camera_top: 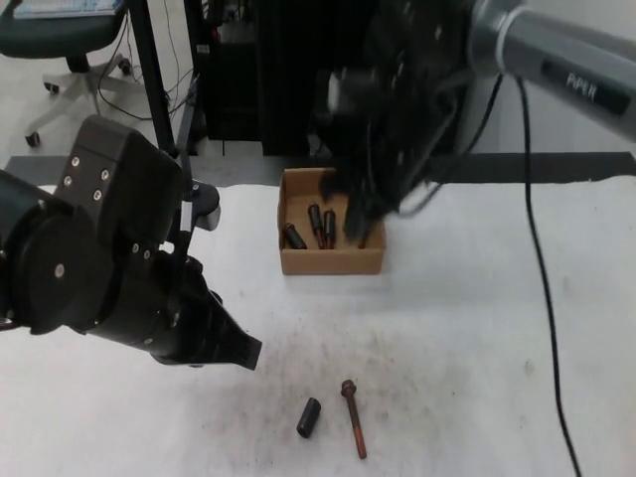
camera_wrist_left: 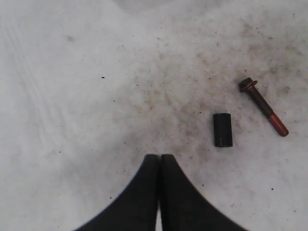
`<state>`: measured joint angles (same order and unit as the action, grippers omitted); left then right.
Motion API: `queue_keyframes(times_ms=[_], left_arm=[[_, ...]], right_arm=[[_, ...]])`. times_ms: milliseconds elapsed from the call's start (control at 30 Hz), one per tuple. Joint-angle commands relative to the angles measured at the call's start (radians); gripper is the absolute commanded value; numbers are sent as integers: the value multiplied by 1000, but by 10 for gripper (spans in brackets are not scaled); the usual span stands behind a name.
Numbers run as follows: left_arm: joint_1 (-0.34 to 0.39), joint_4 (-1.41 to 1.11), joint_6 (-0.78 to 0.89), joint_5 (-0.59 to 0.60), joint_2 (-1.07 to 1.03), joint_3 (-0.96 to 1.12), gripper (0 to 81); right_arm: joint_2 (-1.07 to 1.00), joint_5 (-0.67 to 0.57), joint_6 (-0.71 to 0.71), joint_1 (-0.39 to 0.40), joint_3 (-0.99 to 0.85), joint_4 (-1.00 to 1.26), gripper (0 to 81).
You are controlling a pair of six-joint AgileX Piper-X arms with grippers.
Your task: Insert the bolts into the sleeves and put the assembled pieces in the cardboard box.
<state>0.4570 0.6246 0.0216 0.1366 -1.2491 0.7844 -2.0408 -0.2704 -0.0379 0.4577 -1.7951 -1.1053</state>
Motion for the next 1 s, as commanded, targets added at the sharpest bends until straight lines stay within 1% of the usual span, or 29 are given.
queue_keyframes(times_ms=[0, 67, 167, 300, 333, 633, 700, 800, 833, 900, 933, 967], left_arm=[[-1, 14, 0, 9, 24, 4, 2], [-1, 38, -4, 9, 43, 4, 2], [-1, 66, -44, 9, 80, 4, 2], [-1, 71, -68, 9, 124, 4, 2], [-1, 71, -67, 9, 133, 4, 2], [1, 98, -67, 9, 142, 4, 2], [1, 101, -67, 9, 142, 4, 2], [1, 101, -67, 9, 142, 4, 2], [1, 103, -67, 9, 142, 4, 2], [1, 105, -67, 9, 142, 4, 2], [1, 105, -67, 9, 142, 4, 2], [1, 105, -67, 9, 142, 4, 2]], right_arm=[[67, -27, -64, 58, 123, -15, 8], [128, -23, -88, 96, 219, 38, 8], [220, 18, -155, 165, 351, 139, 8], [319, 168, -236, 233, 495, 265, 8], [332, 188, -247, 243, 520, 275, 8], [341, 187, -267, 241, 665, 237, 2], [341, 177, -250, 241, 698, 263, 59], [341, 117, -246, 241, 729, 328, 206], [341, 98, -246, 241, 734, 354, 267], [337, 96, -251, 241, 734, 395, 363], [335, 96, -261, 241, 734, 419, 378], [332, 96, -262, 241, 734, 443, 374]])
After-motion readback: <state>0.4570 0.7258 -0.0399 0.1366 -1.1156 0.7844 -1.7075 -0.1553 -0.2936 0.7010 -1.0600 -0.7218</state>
